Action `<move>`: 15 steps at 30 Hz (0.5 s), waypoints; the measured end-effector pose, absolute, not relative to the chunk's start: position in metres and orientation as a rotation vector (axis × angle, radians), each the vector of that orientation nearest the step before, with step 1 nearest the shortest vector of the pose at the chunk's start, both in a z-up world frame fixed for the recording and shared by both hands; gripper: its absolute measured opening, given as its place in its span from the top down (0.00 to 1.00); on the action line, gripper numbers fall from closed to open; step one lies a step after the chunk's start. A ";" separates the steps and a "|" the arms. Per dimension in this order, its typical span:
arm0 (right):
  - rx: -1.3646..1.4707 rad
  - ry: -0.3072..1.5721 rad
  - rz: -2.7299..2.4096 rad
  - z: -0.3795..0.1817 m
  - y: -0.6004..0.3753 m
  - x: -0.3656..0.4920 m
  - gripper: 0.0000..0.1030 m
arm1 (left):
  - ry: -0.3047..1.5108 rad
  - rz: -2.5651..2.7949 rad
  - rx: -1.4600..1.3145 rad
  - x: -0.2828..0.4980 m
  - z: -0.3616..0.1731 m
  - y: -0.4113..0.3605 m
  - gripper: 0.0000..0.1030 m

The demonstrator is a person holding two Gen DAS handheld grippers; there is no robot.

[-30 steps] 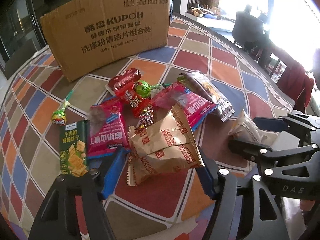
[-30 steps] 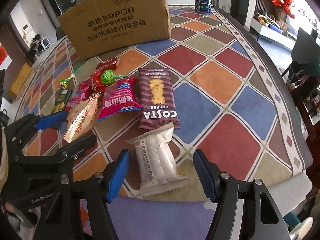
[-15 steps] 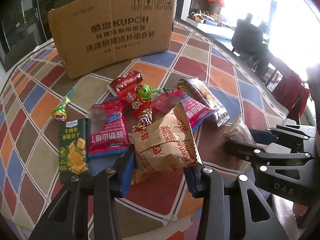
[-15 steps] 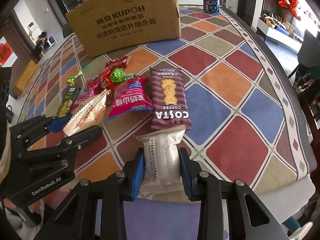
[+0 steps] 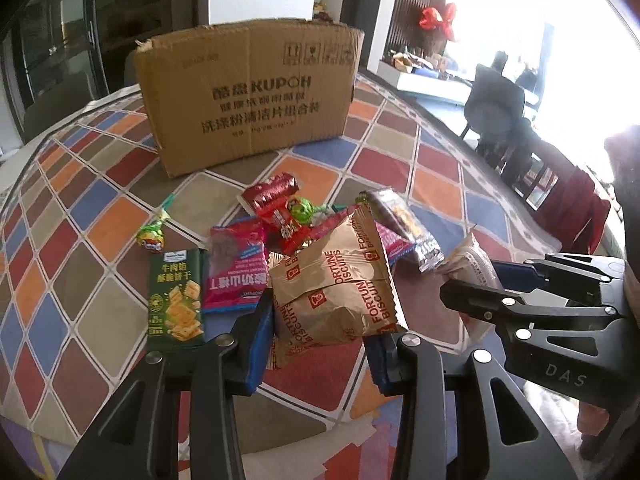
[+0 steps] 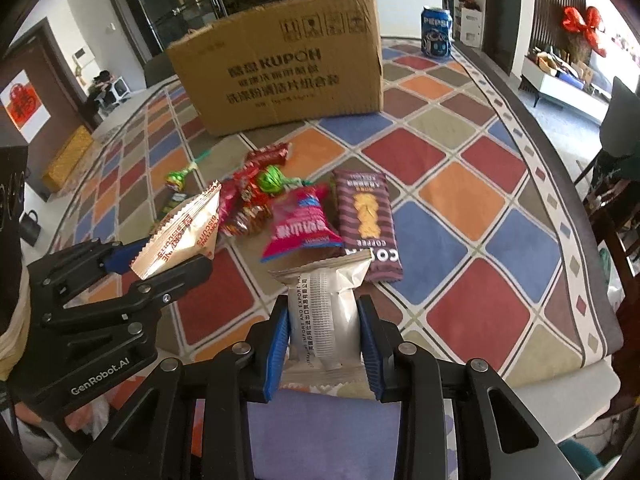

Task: Organize snacks
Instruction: 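Lift both held snacks and carry them over the open cardboard box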

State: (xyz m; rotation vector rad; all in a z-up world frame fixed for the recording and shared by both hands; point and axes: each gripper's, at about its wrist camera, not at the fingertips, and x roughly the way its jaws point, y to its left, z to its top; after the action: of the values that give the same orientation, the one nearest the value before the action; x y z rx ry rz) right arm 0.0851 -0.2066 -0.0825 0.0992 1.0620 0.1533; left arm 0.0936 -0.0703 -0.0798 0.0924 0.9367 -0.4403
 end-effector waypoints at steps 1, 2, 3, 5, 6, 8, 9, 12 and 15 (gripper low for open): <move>0.099 1.052 0.156 -0.079 -0.206 0.085 0.67 | 0.933 -0.440 0.082 0.094 -0.077 -0.069 0.61; 0.099 1.044 0.159 -0.077 -0.205 0.085 0.67 | 0.928 -0.440 0.072 0.094 -0.074 -0.067 0.61; 0.098 1.035 0.163 -0.074 -0.204 0.085 0.67 | 0.921 -0.439 0.066 0.093 -0.072 -0.066 0.61; 0.096 1.017 0.170 -0.068 -0.203 0.087 0.67 | 0.908 -0.433 0.057 0.094 -0.067 -0.064 0.61; 0.097 1.009 0.172 -0.066 -0.202 0.088 0.67 | 0.903 -0.430 0.050 0.094 -0.065 -0.063 0.61; 0.094 0.988 0.178 -0.060 -0.201 0.091 0.67 | 0.898 -0.426 0.036 0.097 -0.061 -0.061 0.61; 0.091 0.978 0.179 -0.058 -0.200 0.092 0.67 | 0.891 -0.422 0.028 0.099 -0.058 -0.060 0.61; 0.089 0.942 0.186 -0.049 -0.198 0.098 0.67 | 0.871 -0.404 0.022 0.106 -0.050 -0.058 0.61; 0.092 0.909 0.195 -0.041 -0.197 0.106 0.67 | 0.840 -0.389 0.016 0.115 -0.039 -0.056 0.61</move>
State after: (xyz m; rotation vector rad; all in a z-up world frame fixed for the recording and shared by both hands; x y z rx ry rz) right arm 0.1061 -0.1971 -0.0409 0.0922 0.9094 0.1954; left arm 0.1148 -0.0562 -0.0395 0.0158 0.8403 -0.3890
